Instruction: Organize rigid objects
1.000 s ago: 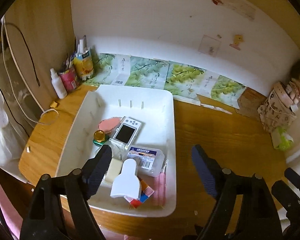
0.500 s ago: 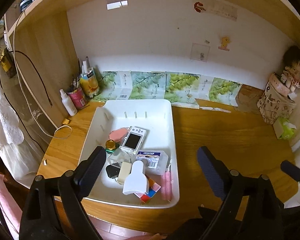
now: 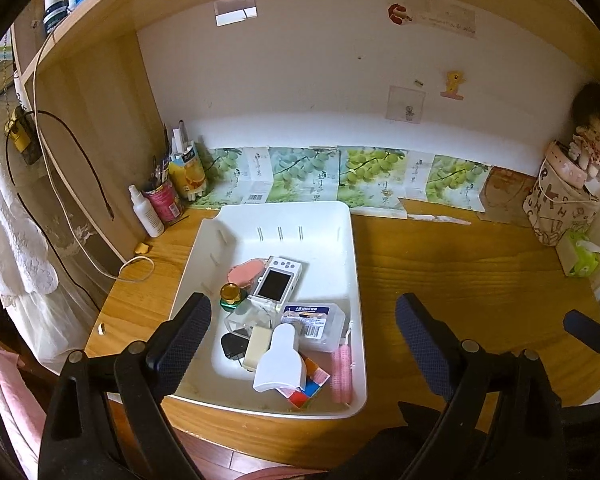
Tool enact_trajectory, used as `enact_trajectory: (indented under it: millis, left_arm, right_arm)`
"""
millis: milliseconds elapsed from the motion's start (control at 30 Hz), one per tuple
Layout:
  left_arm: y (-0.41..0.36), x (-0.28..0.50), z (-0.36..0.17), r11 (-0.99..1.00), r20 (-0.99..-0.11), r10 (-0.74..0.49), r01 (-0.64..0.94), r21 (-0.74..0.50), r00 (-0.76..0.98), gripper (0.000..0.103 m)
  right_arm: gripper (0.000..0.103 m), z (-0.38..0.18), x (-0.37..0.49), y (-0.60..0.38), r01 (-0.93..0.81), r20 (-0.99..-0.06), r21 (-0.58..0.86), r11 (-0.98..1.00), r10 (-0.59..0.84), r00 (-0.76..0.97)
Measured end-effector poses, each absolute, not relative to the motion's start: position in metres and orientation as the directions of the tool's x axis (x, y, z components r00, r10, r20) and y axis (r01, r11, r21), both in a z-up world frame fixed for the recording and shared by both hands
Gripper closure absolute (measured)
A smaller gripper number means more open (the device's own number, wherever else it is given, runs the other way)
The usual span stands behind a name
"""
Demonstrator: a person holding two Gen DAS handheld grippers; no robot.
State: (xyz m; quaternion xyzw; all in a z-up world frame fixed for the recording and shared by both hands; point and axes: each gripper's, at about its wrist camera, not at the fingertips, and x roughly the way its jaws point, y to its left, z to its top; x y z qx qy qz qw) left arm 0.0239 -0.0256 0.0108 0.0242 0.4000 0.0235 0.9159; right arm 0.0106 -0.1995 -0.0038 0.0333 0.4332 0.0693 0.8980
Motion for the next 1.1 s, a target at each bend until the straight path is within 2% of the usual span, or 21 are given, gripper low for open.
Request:
enact_trajectory:
  millis: [1100]
  left_arm:
    - [-0.034, 0.028, 0.000, 0.998, -0.764, 0.055, -0.012, 0.062, 0.643, 0.008]
  right_arm:
    - [0.000, -0.015, 0.021, -0.204, -0.099, -0.807, 0.131, 0.986, 0.164, 0.567]
